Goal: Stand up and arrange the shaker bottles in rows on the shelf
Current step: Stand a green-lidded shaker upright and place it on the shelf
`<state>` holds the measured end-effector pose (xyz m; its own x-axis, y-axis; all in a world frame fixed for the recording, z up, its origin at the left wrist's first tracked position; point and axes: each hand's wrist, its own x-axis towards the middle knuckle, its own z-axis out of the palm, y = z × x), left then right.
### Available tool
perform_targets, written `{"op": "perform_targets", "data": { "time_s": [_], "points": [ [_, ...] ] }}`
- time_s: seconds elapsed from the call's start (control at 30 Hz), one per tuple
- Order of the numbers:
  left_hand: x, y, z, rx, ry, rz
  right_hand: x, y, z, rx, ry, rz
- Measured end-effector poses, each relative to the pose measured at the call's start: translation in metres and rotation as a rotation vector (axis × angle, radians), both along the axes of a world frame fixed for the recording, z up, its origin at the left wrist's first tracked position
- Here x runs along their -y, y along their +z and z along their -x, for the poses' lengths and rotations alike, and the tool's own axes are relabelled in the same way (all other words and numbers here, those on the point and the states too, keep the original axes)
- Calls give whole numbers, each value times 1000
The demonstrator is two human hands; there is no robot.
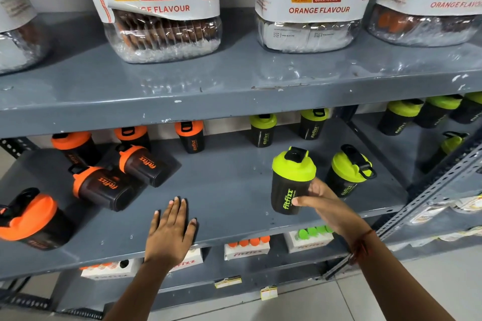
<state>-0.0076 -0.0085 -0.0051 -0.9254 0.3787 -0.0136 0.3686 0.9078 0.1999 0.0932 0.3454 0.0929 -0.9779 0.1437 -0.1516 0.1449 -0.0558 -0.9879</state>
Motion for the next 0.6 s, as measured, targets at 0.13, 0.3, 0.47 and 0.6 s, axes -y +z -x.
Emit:
{"op": "perform_targets", "data": {
  "time_s": [0.13,0.3,0.47,0.6],
  "points": [
    [0,-1,0,-7,-3,-5,-18,-17,15,23,21,-78],
    [-1,0,0,-11,-5,19,-26,-29,24,68,53,-115],
    [0,-2,0,-24,-1,20,-27,-39,32,91,106,-115],
    [0,-3,1,-34,1,24,-30,-42,39,95,148,-126]
  ]
}}
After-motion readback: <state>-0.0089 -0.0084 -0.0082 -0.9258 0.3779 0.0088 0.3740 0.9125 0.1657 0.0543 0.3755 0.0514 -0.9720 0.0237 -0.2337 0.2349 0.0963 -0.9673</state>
